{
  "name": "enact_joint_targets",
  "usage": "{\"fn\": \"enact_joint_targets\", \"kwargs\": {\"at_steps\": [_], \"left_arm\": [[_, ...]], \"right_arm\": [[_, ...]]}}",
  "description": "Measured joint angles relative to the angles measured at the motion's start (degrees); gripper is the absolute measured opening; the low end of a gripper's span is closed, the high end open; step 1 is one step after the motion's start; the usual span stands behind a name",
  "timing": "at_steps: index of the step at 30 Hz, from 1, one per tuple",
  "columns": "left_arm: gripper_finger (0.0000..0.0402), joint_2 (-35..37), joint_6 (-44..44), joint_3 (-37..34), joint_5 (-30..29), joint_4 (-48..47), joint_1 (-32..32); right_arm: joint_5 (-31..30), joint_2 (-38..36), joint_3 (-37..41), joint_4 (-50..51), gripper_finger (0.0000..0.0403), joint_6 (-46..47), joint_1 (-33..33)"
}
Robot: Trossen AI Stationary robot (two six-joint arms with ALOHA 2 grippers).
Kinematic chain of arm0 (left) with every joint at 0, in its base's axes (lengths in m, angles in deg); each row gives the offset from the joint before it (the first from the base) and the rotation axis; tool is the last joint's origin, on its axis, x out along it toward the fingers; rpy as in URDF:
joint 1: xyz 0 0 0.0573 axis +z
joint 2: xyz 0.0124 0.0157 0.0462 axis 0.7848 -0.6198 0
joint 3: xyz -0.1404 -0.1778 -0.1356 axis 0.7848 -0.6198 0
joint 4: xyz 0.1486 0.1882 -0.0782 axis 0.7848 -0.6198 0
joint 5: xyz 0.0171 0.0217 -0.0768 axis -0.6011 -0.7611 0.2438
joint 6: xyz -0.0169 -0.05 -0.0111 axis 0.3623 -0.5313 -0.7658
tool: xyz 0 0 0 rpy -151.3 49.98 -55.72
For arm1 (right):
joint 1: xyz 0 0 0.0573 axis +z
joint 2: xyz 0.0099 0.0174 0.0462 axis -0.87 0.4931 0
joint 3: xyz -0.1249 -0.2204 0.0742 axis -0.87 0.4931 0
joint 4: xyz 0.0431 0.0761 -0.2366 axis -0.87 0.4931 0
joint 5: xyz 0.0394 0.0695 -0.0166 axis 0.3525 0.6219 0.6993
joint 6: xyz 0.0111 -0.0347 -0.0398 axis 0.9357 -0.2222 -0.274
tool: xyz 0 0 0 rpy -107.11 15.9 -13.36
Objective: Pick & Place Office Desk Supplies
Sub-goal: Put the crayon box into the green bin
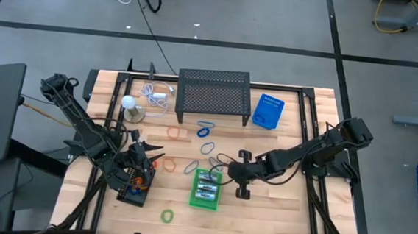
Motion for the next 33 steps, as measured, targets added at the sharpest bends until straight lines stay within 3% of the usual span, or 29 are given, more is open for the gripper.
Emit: {"fn": "enact_joint_targets", "kwargs": {"at_steps": [11,19,33], "left_arm": [[0.0115,0.0,-0.1,0.0,0.0,0.0,0.0],[0.0115,0.0,-0.2,0.0,0.0,0.0,0.0],[0.0115,0.0,0.0,0.0,0.8,0.0,0.0]], "right_arm": [[-0.7,0.0,6.5,-1.0,0.0002,7.3,-2.4],[3.0,1.6,8.2,-3.7,0.0001,8.2,-2.3],[5.1,3.4,8.0,-1.0,0.0,18.6,4.8]]}}
